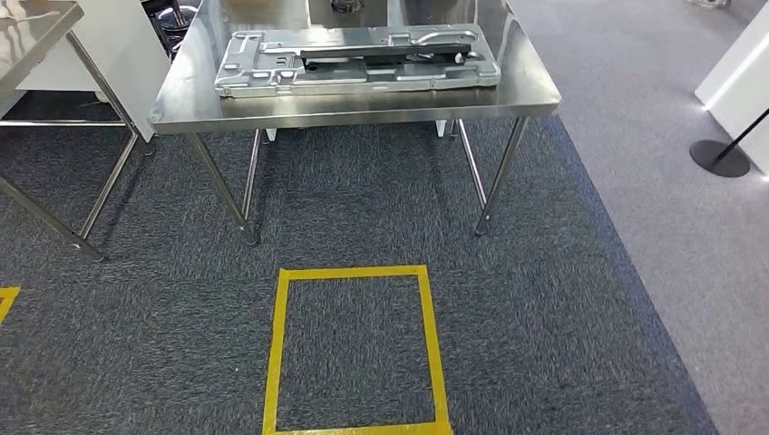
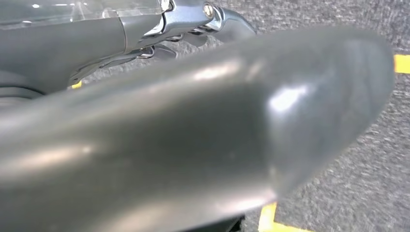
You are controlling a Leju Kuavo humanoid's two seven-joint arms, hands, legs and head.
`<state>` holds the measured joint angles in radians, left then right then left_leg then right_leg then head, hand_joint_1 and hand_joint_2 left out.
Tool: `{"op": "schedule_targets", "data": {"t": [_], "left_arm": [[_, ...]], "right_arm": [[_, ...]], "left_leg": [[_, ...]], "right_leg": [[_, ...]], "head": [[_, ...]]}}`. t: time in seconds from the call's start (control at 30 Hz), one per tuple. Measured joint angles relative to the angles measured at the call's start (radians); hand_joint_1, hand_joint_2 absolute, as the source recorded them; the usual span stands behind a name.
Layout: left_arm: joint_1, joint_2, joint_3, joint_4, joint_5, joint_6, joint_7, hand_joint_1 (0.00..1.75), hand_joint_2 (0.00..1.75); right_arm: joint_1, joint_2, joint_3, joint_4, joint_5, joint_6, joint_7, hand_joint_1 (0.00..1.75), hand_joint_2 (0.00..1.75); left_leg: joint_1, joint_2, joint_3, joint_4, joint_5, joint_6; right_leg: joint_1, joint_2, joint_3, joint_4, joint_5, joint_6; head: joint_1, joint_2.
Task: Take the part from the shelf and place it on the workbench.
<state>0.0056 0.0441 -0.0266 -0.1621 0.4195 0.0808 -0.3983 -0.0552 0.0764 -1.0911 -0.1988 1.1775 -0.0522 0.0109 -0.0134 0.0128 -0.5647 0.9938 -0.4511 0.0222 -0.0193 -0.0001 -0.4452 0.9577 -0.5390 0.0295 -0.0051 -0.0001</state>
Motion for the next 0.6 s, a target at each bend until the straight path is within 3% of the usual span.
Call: {"op": "schedule_targets", "data": {"t": [0.03,0.17,0.23,0.37,0.5,0.6], "left_arm": [[0.0,0.0,0.0,0.0,0.0,0.003,0.004,0.0,0.0],[0.004,0.0,-0.001,0.0,0.0,0.009,0.01,0.0,0.0],[0.005,0.0,-0.001,0.0,0.001,0.01,0.009,0.0,0.0],[0.005,-0.001,-0.001,0.0,0.004,0.009,0.003,0.0,1.75],[0.005,-0.001,-0.001,0.0,0.01,0.006,-0.005,0.0,1.75],[0.005,-0.001,-0.001,0.0,0.013,0.003,-0.006,0.0,1.75]], "right_arm": [[0.0,0.0,0.0,0.0,0.002,-0.001,0.01,0.0,1.75],[0.004,0.0,-0.002,0.0,0.005,-0.004,0.024,0.0,0.0],[0.005,-0.001,-0.004,0.0,0.005,-0.003,0.023,0.0,0.0],[0.005,-0.001,-0.006,0.0,0.003,0.005,0.016,0.0,0.0],[0.005,-0.002,-0.008,0.0,-0.004,0.014,0.008,0.0,1.75],[0.005,-0.002,-0.009,0.0,-0.013,0.014,0.004,0.0,1.75]], "left_leg": [[0.001,-0.001,-0.003,0.002,0.003,-0.002],[0.009,-0.002,-0.009,0.0,0.016,-0.015],[0.013,-0.002,-0.011,0.0,0.019,-0.019],[0.017,-0.002,-0.012,0.0,0.023,-0.023],[0.018,-0.002,-0.012,0.0,0.024,-0.023],[0.018,-0.002,-0.013,0.001,0.024,-0.023]], "right_leg": [[0.001,0.0,-0.004,0.004,0.003,-0.009],[0.013,-0.002,-0.011,0.005,0.011,-0.02],[0.016,-0.002,-0.013,0.006,0.013,-0.023],[0.02,-0.002,-0.014,0.007,0.015,-0.026],[0.021,-0.002,-0.015,0.008,0.016,-0.027],[0.021,-0.002,-0.015,0.008,0.016,-0.027]], "head": [[-0.003,0.0],[-0.007,0.0],[-0.007,0.0],[-0.007,0.0],[-0.007,0.0],[-0.007,0.0]]}}
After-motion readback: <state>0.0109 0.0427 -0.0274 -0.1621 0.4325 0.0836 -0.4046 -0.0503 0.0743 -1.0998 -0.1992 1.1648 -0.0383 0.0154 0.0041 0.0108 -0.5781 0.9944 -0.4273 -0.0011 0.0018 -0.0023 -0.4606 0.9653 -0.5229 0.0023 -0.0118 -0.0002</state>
